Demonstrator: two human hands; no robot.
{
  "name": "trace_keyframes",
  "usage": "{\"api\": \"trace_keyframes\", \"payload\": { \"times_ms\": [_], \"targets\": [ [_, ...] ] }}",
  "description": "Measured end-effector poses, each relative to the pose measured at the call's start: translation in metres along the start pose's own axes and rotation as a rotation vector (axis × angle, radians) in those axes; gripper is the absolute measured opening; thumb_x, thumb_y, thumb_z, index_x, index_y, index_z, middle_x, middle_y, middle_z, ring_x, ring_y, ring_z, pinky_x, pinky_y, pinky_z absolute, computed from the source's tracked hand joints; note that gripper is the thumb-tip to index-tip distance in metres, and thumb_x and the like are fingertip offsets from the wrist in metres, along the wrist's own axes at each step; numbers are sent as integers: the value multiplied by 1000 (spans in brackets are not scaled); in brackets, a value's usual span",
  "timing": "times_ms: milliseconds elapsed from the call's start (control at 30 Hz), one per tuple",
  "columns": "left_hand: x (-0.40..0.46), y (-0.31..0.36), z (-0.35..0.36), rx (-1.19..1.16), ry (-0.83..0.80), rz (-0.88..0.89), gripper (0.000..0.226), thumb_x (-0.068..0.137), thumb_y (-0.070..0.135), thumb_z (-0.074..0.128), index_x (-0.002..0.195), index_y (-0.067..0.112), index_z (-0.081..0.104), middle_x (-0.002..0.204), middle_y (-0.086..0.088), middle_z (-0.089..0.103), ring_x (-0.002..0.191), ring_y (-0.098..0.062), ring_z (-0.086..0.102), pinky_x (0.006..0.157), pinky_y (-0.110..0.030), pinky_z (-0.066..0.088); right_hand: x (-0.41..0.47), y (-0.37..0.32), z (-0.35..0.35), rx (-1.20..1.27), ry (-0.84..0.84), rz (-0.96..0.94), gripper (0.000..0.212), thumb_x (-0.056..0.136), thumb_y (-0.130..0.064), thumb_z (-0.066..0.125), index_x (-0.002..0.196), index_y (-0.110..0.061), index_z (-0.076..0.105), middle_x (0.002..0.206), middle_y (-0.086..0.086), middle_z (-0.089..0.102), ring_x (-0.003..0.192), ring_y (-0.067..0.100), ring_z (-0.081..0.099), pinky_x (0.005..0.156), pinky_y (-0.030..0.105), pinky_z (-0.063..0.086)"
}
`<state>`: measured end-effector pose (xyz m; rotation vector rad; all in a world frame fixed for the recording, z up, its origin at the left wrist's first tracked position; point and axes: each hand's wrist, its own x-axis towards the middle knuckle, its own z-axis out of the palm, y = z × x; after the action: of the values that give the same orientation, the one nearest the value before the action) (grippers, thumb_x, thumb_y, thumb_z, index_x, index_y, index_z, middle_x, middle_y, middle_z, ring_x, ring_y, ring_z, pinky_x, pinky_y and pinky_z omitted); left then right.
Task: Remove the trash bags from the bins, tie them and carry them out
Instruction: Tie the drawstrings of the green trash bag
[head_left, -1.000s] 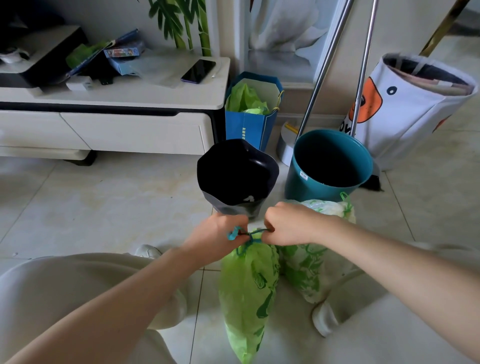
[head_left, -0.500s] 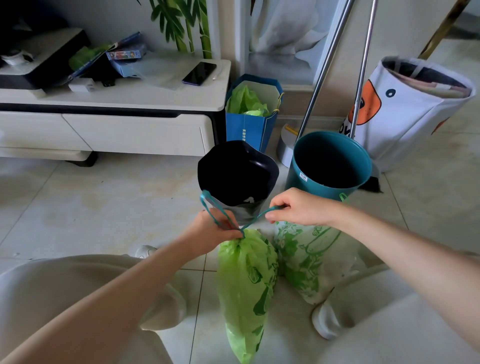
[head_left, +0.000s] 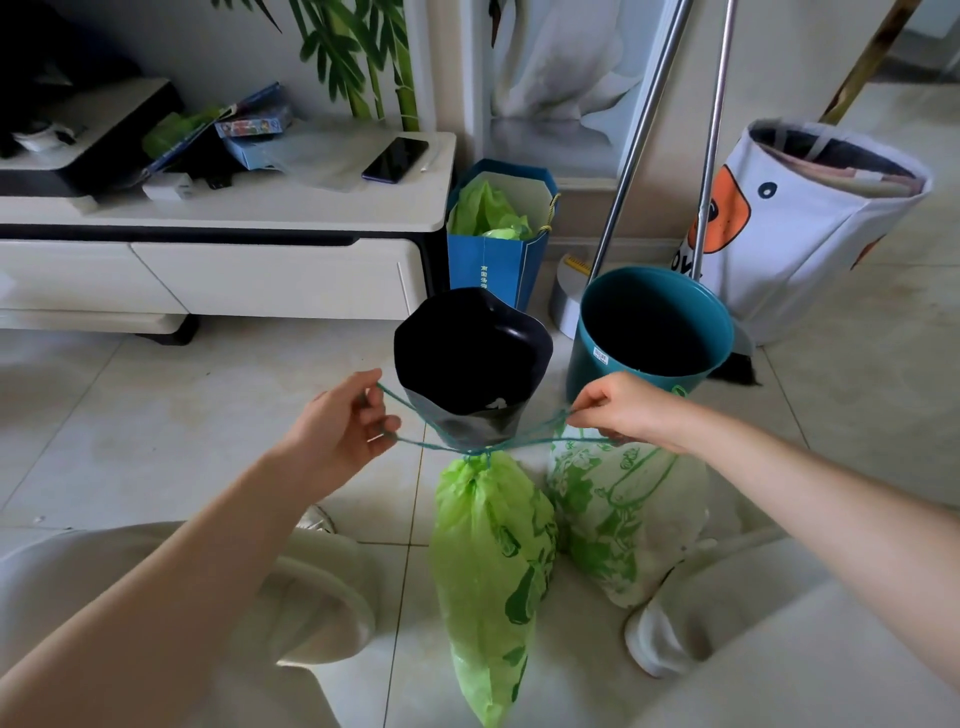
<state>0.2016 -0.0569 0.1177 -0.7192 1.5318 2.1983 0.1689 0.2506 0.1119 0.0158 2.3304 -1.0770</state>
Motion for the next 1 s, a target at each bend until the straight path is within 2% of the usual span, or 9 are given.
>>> {"api": "trace_keyframes", "payload": {
  "times_ms": [167, 267, 333, 433, 533, 567, 633, 800, 1000],
  "targets": [
    [3, -17, -24, 300, 84, -172, 32, 93, 25, 54, 63, 15, 49, 42, 5, 28, 40, -14, 44, 45, -20, 41, 3, 20, 0, 176, -17, 183, 11, 88, -11, 64, 93, -1, 65, 62, 2, 36, 51, 12, 32, 43, 21, 30],
    [7, -22, -39, 291, 154, -226, 31, 93, 23, 54, 64, 13, 50, 42, 4, 30, 42, -14, 43, 46, -19, 44, 6, 33, -3, 195, 41, 296, 6, 85, -6, 66, 80, -4, 63, 58, 3, 33, 48, 14, 30, 42, 21, 32],
    [9, -23, -46, 279, 196, -244, 29, 93, 22, 53, 66, 11, 52, 41, 4, 31, 44, -15, 42, 45, -19, 46, 6, 37, -5, 226, 69, 361, 14, 84, -5, 66, 73, -7, 58, 55, 4, 34, 48, 15, 32, 44, 22, 36],
    [11, -22, -46, 252, 233, -207, 25, 94, 21, 51, 72, 10, 55, 39, 5, 33, 37, -12, 39, 42, -18, 39, 2, 34, -9, 397, 68, 403, 15, 88, -5, 58, 73, -3, 58, 56, 6, 43, 49, 16, 40, 48, 26, 44],
    [12, -13, -29, 73, 199, -88, 26, 94, 22, 50, 71, 12, 53, 37, 7, 32, 33, -9, 35, 50, -23, 30, -4, 24, -18, 721, 44, 329, 21, 92, -6, 52, 72, -1, 58, 63, 10, 54, 62, 22, 55, 70, 36, 55],
    [11, -8, -20, -8, 152, -51, 26, 93, 23, 50, 69, 13, 51, 37, 7, 31, 34, -9, 34, 51, -22, 29, -5, 20, -21, 822, 33, 283, 23, 92, -7, 51, 70, -3, 57, 63, 10, 58, 68, 24, 58, 79, 39, 55],
    [7, 2, -2, -152, 10, -3, 28, 93, 23, 48, 66, 16, 47, 37, 7, 27, 36, -8, 29, 45, -18, 31, -8, 10, -25, 944, 15, 182, 26, 91, -8, 49, 66, -6, 55, 64, 8, 63, 75, 24, 61, 84, 39, 54],
    [-9, 16, 46, -195, -265, -50, 26, 93, 23, 46, 69, 13, 52, 41, 9, 25, 35, -5, 27, 37, -16, 25, -21, -18, -26, 919, -42, -41, 25, 91, -13, 47, 67, -12, 55, 63, 2, 57, 67, 20, 60, 79, 36, 50],
    [-17, 10, 104, 70, -380, -209, 31, 96, 25, 45, 73, 9, 58, 45, 7, 30, 34, -5, 31, 31, -13, 23, -43, -50, -22, 783, -50, -192, 14, 93, -9, 46, 86, -7, 59, 60, 2, 38, 49, 15, 36, 48, 25, 31]
  ]
}}
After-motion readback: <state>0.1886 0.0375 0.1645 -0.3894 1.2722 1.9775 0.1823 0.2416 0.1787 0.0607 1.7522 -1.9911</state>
